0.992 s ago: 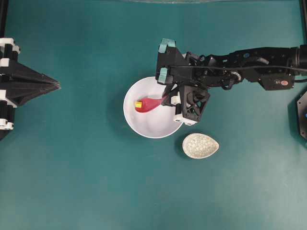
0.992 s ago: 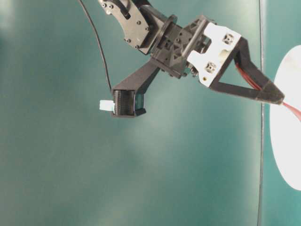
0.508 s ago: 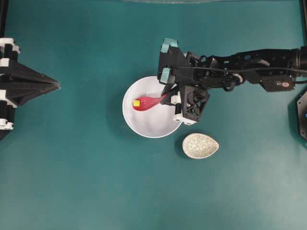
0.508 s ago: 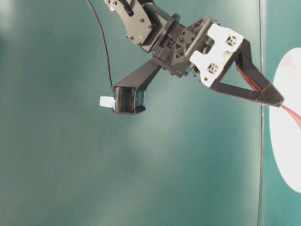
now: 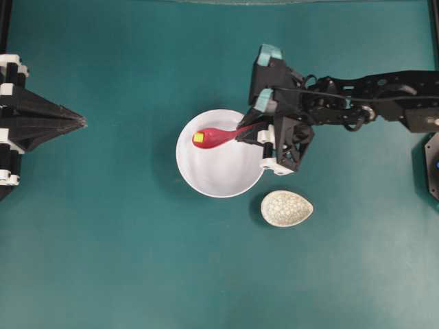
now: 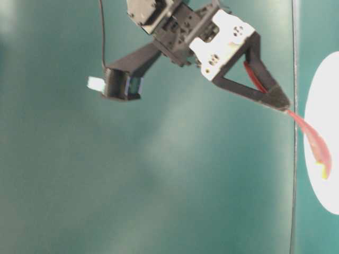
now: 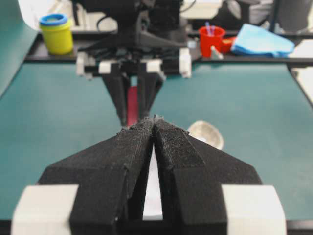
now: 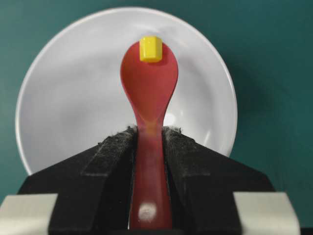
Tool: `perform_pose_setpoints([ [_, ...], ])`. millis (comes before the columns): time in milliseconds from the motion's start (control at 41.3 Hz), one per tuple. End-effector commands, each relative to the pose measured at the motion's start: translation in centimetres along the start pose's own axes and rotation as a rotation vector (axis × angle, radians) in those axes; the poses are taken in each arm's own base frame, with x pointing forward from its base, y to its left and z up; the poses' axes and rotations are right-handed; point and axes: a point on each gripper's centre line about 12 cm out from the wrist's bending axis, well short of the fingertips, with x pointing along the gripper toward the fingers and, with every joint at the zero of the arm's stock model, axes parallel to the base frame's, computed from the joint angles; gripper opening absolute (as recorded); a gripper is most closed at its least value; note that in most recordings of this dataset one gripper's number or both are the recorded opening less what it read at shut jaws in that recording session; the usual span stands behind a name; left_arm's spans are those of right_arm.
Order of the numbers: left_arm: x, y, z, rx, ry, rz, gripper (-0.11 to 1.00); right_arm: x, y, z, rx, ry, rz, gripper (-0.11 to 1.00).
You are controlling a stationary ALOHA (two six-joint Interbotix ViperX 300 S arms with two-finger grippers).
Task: Scoop the yellow hexagonal prism block from the bowl with a spoon using the right arm.
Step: 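Slide the spoon under the yellow block and tilt it up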
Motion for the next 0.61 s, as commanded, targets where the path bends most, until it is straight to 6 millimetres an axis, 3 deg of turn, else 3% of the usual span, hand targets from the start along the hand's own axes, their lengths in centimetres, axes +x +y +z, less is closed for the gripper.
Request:
perform_pose_setpoints([
  [0,0.2,0.0,1.1,0.002,-0.029,0.001,0.07,-1.6,0.5,1.5,0.0,-0.087,0.003,0.25],
  [581,0.2,0.1,1.1,0.002,-0.031,0.002,0.07,-5.8,0.7,1.3,0.085,-0.252,-0.003,0.25],
])
